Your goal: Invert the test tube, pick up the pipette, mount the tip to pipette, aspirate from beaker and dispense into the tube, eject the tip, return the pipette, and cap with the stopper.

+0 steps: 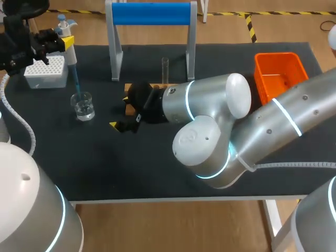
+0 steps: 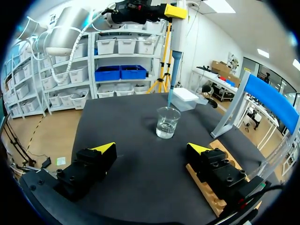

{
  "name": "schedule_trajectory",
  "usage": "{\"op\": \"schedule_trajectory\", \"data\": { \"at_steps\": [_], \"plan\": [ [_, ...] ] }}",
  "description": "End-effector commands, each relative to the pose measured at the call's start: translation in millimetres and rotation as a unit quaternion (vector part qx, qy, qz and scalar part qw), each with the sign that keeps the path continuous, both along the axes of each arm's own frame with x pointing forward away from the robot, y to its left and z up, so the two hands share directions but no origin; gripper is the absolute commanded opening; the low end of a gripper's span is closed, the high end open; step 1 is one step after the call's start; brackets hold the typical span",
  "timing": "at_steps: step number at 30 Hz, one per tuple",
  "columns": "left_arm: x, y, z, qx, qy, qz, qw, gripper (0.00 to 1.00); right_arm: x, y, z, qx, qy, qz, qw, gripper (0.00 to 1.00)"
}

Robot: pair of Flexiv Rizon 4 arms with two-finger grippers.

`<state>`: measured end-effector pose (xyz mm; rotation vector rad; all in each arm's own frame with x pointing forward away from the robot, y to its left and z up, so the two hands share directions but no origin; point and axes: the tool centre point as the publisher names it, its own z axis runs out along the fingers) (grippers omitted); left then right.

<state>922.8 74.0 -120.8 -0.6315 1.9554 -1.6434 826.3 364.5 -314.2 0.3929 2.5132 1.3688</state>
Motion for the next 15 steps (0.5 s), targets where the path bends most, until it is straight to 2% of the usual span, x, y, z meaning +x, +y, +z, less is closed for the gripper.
{"op": "schedule_trajectory", "data": {
  "at_steps": [1, 9, 15],
  "plan": [
    [3.4, -2, -11.7, -0.008, -0.010, 0.006, 1.000, 0.00, 0.1, 0, -1, 0.001, 0.000, 0.000, 1.000, 1.00],
    [6.1, 1, -24.4, -0.012, -0.010, 0.011, 1.000, 0.00, 0.1, 0, -1, 0.001, 0.000, 0.000, 1.000, 1.00],
    [7.7, 0, -33.1, 0.003, -0.016, 0.015, 1.000, 0.00, 0.1, 0, -1, 0.001, 0.000, 0.000, 1.000, 1.00]
  ]
}}
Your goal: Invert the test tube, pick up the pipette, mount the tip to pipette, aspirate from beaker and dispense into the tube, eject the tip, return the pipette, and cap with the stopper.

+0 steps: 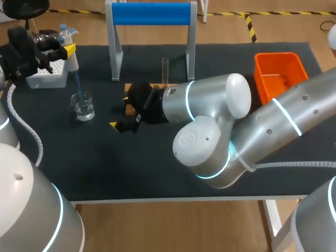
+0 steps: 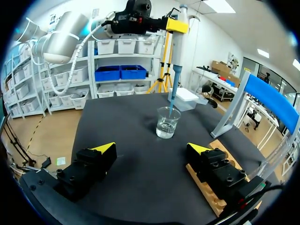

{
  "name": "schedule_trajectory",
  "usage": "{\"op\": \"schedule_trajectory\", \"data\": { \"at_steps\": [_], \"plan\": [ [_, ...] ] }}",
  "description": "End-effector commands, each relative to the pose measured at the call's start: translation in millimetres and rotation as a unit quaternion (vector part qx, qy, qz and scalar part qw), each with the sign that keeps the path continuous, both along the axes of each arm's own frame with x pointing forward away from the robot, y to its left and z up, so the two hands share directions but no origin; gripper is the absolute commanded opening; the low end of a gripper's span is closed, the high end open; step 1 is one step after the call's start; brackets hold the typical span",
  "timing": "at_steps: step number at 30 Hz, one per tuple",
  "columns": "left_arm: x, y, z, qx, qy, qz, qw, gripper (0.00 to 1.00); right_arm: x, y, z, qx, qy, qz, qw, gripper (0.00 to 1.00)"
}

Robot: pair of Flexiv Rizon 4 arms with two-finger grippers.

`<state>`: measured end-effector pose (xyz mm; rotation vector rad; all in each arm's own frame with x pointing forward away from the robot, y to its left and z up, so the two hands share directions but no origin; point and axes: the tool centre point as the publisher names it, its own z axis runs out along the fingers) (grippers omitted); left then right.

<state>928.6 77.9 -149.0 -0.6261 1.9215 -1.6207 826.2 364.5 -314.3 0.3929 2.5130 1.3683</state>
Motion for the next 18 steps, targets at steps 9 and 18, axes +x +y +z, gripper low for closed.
{"op": "schedule_trajectory", "data": {
  "at_steps": [9, 18],
  "plan": [
    [3.4, -4, -13.9, 0.004, -0.008, 0.005, 1.000, 0.00, 0.2, 0, -1, 0.001, 0.000, 0.000, 1.000, 1.00],
    [5.9, -3, -24.5, 0.005, -0.002, 0.010, 1.000, 0.00, 0.2, 0, -1, 0.001, 0.000, 0.000, 1.000, 1.00]
  ]
}}
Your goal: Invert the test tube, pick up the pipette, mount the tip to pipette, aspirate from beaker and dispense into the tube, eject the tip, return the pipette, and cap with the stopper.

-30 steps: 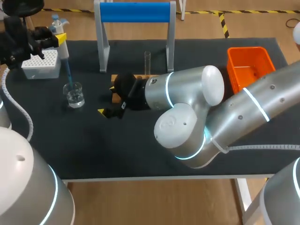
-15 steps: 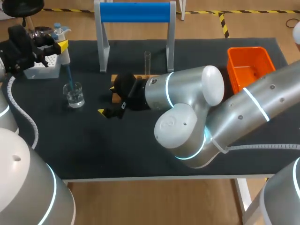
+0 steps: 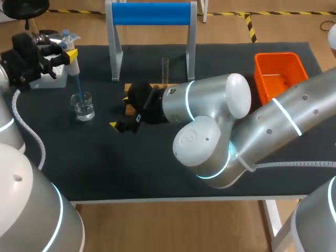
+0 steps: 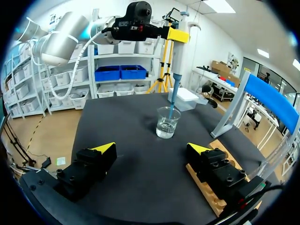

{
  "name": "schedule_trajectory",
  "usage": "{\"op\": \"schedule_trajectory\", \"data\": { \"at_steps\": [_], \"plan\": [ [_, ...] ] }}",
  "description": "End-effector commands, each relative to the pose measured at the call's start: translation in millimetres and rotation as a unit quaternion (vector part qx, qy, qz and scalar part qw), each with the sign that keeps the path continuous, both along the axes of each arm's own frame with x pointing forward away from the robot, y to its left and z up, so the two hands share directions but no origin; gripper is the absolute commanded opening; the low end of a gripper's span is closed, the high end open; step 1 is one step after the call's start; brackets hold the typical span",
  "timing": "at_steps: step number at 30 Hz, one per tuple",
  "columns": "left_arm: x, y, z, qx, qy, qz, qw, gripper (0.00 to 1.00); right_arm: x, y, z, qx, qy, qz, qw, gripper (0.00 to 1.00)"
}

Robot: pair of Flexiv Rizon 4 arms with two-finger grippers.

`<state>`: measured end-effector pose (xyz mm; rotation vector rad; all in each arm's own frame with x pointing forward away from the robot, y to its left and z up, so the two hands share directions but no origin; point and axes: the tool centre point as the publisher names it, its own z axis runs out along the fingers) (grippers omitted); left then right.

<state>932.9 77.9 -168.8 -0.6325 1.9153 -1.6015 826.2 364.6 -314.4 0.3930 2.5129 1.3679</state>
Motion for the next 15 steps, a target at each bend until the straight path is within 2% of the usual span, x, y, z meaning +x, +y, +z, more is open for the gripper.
{"op": "schedule_trajectory", "data": {
  "at_steps": [1, 15],
  "plan": [
    [1.9, -2.9, -5.9, 0.000, 0.001, 0.002, 1.000, 0.00, 0.2, -0.1, -0.9, 0.001, 0.000, 0.000, 1.000, 1.00],
    [4.5, 0.0, -15.1, -0.006, 0.008, 0.008, 1.000, 0.00, 0.2, -0.1, -0.9, 0.001, 0.000, 0.000, 1.000, 1.00]
  ]
}}
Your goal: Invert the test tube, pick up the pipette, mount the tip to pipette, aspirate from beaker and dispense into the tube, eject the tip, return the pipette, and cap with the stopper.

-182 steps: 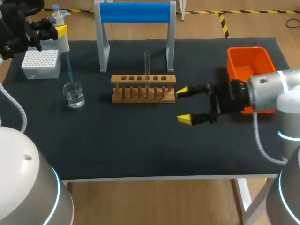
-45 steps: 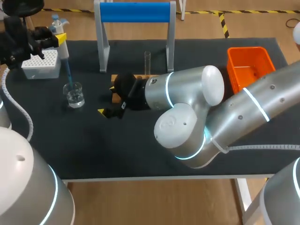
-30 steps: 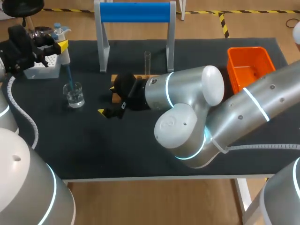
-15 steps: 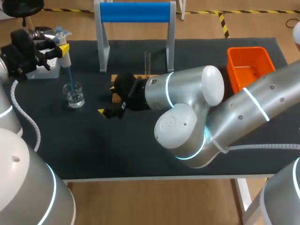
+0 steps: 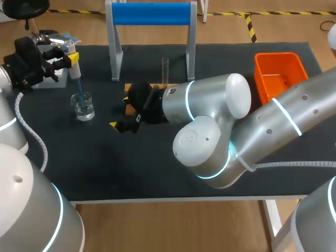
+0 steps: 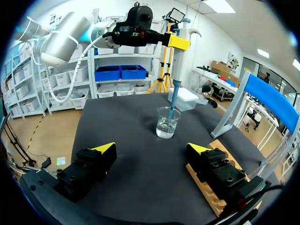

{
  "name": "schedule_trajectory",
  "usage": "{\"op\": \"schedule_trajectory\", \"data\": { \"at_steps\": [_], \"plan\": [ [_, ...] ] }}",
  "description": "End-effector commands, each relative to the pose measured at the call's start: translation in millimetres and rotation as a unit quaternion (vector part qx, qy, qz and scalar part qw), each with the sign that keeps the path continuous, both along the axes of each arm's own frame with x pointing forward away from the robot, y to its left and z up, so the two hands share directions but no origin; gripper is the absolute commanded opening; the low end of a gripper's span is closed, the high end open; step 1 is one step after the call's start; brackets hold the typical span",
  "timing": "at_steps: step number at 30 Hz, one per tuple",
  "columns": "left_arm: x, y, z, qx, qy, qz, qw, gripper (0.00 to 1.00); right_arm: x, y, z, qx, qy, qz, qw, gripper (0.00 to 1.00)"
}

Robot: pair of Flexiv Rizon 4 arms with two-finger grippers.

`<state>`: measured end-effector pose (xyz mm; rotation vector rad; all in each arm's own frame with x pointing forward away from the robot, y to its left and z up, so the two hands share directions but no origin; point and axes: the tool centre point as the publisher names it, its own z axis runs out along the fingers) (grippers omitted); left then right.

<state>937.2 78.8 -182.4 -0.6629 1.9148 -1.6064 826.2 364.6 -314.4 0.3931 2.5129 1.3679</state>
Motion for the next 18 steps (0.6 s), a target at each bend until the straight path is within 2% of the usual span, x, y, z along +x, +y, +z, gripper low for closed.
{"op": "schedule_trajectory", "data": {
  "at_steps": [1, 18],
  "plan": [
    [0.2, -0.7, -1.5, 0.000, -0.001, 0.003, 1.000, 0.00, 0.2, -0.1, -0.9, 0.001, 0.000, 0.000, 1.000, 1.00],
    [-5.7, 2.7, -1.7, -0.005, -0.004, 0.010, 1.000, 0.00, 0.2, -0.1, -0.9, 0.001, 0.000, 0.000, 1.000, 1.00]
  ]
}}
